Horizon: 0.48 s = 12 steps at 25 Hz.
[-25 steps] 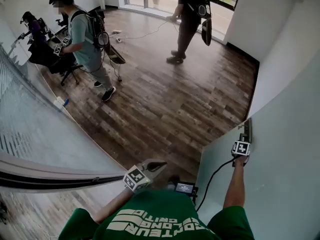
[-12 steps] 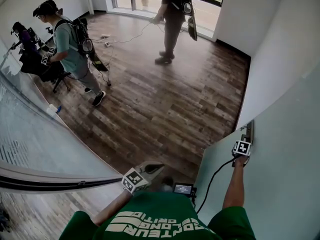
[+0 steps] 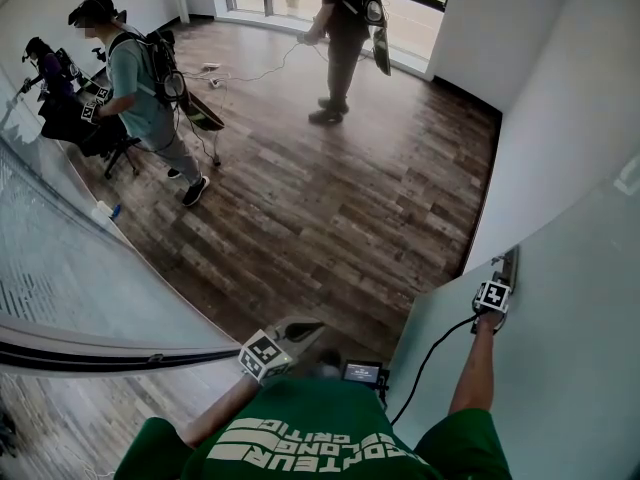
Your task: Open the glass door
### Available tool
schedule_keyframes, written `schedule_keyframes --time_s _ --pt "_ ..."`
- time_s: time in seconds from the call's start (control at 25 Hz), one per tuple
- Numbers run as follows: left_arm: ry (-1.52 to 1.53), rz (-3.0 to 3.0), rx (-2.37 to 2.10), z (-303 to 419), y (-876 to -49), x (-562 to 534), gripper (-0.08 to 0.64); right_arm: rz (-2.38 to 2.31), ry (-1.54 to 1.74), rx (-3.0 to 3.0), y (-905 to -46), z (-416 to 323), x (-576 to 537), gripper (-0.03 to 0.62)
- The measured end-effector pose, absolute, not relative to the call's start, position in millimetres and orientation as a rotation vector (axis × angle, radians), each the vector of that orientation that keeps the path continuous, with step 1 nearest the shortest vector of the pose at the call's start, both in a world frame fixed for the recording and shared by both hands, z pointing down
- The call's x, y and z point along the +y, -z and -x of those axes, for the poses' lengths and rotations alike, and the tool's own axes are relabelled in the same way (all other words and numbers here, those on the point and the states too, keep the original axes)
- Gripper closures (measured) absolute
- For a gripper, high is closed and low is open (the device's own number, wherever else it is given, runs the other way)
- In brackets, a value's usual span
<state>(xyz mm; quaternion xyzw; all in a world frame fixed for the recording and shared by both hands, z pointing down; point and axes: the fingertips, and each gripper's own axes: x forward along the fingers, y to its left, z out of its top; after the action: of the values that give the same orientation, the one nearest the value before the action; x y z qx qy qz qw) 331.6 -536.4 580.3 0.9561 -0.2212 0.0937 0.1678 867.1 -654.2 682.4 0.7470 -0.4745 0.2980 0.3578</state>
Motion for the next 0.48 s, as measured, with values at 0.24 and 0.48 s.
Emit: schedule_keyframes --time_s 0.24,0.48 --pt "-0.26 -2.72 -0.665 -321 -579 -538 0.545 -1.943 -0.658 -1.052 -667 -886 -642 0.502" --pt "-0.243 -2.714 -0.695 -301 -584 -542 0.545 -2.065 -0.434 -1.07 -617 -872 -641 0.483"
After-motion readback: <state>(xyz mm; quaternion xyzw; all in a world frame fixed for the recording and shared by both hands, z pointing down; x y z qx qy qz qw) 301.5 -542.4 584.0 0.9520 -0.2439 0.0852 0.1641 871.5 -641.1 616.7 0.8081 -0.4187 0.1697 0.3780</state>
